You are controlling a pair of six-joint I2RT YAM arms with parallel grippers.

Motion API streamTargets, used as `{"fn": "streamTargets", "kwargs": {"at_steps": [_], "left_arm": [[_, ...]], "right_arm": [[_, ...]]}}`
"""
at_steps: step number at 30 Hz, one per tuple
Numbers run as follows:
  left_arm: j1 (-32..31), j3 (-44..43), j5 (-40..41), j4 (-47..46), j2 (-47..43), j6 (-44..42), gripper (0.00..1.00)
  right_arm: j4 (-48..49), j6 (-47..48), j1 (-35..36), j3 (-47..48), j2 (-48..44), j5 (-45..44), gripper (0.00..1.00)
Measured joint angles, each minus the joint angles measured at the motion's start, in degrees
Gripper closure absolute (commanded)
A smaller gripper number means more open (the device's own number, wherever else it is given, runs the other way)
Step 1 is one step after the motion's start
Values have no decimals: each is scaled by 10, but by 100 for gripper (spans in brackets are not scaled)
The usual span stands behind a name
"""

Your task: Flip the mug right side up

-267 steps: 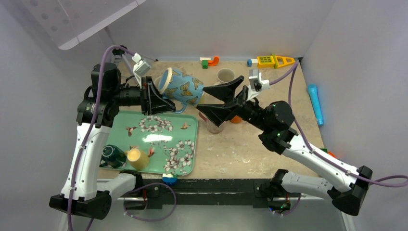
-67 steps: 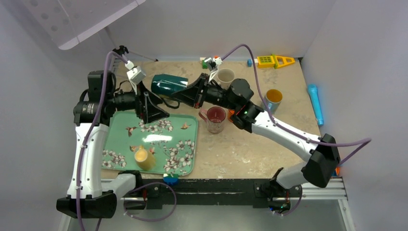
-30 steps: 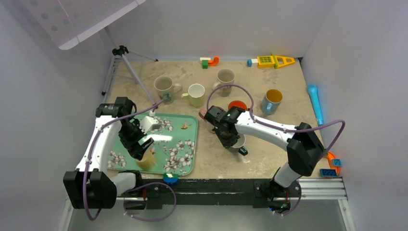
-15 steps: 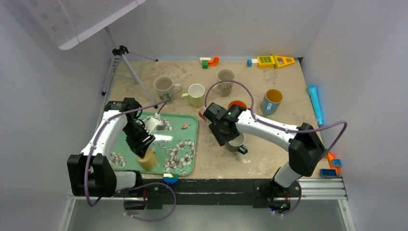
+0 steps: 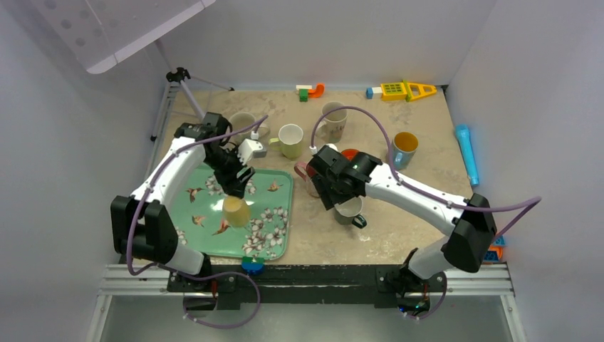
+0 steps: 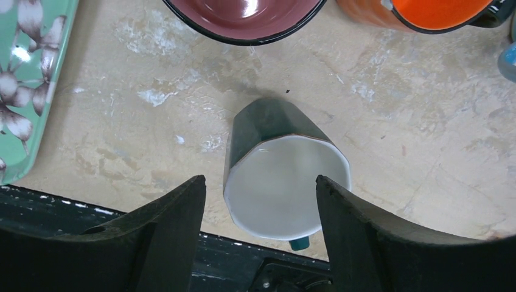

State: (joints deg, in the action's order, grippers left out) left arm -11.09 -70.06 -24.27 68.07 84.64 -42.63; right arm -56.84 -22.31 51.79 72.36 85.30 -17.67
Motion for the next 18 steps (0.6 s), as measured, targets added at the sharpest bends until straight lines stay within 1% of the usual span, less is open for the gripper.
{"fn": "streamTargets", "kwargs": {"at_steps": [2, 6, 8, 10, 13, 15, 18], "left_arm": [[-3, -25, -22, -3, 6, 11, 23], [11, -63, -56, -8, -8, 43, 23], [38, -78, -76, -11, -27, 66, 22], [73, -85, -85, -14, -52, 83, 22], [108, -79, -67, -19, -90, 91, 22], [120, -56, -44, -30, -112, 90, 23], [134, 5, 17, -60, -121, 79, 25]], "right_arm": [[0, -2, 0, 3, -8, -7, 27], [1, -3, 0, 29, -16, -23, 26], [18, -2, 0, 54, -17, -24, 26], [55, 2, 0, 79, -17, -17, 25], [139, 12, 1, 103, -16, 28, 25], [195, 17, 4, 117, -7, 66, 25], [250, 24, 10, 154, 30, 104, 25]]}}
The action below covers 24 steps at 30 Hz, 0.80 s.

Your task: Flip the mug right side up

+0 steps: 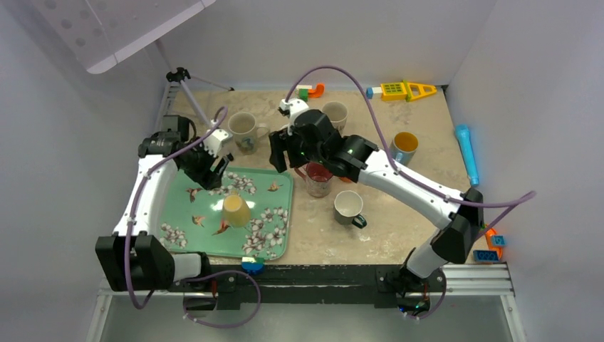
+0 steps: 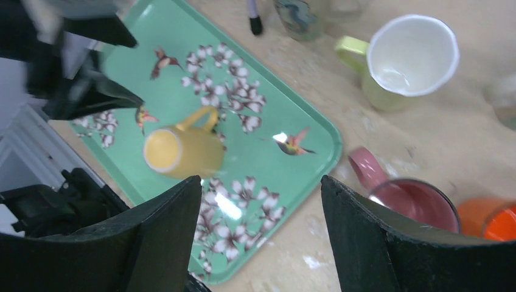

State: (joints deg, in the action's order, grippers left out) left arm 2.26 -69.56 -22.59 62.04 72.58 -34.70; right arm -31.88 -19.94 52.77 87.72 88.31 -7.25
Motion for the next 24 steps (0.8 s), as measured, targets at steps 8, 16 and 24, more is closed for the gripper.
{"fn": "streamTargets", "kwargs": {"at_steps": [8, 16, 24], "left_arm": [[8, 79, 103, -89, 97, -20, 30], [-74, 75, 60, -110, 161, -26, 30], [-143, 2, -40, -61, 194, -36, 30]], "right_arm": [[61, 5, 5, -2, 46, 44, 25], [69, 5, 5, -59, 11, 36, 25], [71, 3, 5, -90, -47, 3, 24]]}}
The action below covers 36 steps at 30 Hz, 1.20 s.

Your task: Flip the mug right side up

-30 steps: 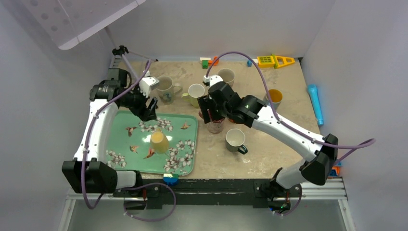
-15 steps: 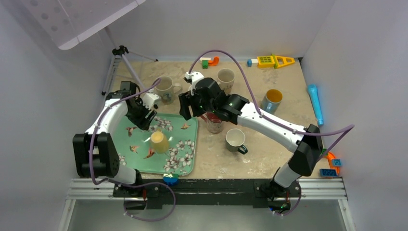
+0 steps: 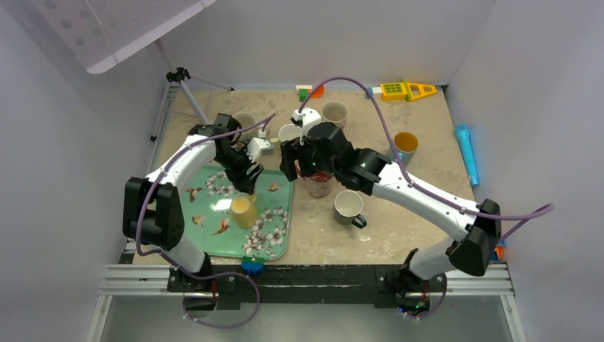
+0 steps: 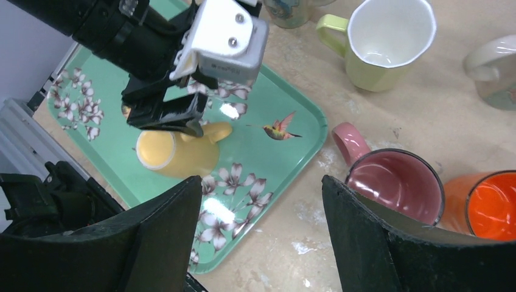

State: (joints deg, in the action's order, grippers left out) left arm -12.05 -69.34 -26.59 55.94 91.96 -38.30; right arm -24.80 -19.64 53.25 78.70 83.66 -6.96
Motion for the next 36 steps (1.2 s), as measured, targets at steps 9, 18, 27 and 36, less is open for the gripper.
{"fn": "streamTargets", "kwargs": {"at_steps": [9, 18, 27, 36], "left_arm": [[-94, -5, -43, 64, 2, -20, 28], [-113, -70, 112, 33, 48, 63, 23], [-113, -69, 156, 80, 106, 87, 28], [-113, -68, 141, 118, 165, 95, 100]], "right_arm": [[-1, 0, 0, -42, -64, -52, 23], [-3, 0, 0, -62, -76, -75, 23], [-18, 0, 0, -71, -76, -101, 23], [-27, 2, 0, -71, -79, -116, 22]]}}
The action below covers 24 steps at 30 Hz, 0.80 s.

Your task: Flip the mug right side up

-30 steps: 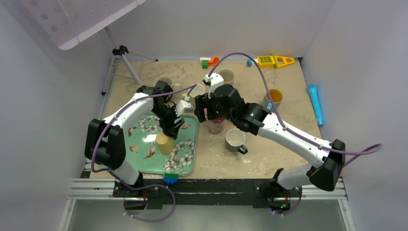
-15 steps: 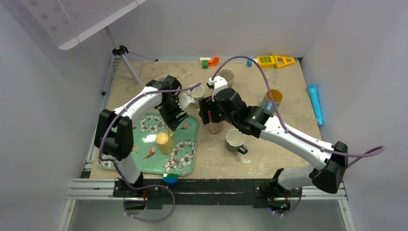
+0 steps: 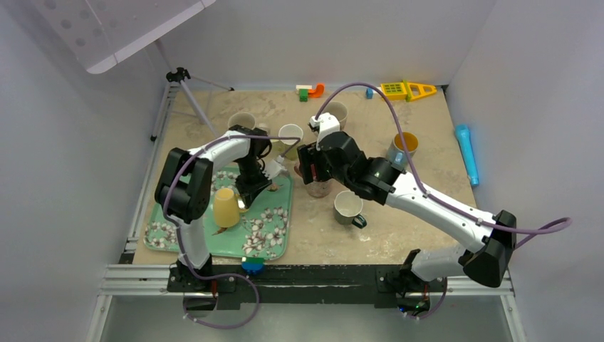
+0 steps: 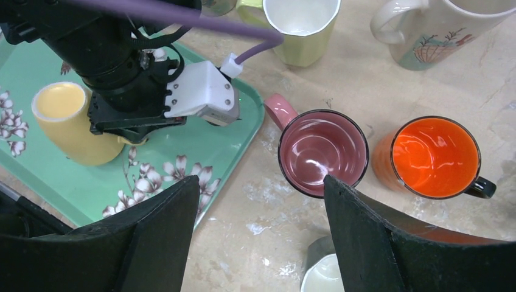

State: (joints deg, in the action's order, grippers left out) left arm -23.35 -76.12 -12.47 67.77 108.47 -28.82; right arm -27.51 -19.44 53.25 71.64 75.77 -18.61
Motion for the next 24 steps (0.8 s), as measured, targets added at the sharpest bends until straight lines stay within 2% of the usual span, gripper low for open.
{"fn": "streamTargets", "kwargs": {"at_steps": [7, 12, 17, 20, 24], "left_arm": [[0, 2, -21, 15, -2, -10, 100], [1, -1, -28, 16, -47, -20, 100], [14, -57, -81, 30, -138, -11, 100], [30, -119, -129, 16, -223, 24, 100], [37, -193, -194, -34, -330, 104, 100]], "right_arm": [[-17, 0, 0, -2, -23, -12, 22], [-19, 0, 0, -3, -35, -22, 22], [-29, 0, 0, -4, -42, -40, 22], [-13, 1, 0, -19, -75, -28, 20], [116, 2, 0, -79, -151, 80, 8]]}}
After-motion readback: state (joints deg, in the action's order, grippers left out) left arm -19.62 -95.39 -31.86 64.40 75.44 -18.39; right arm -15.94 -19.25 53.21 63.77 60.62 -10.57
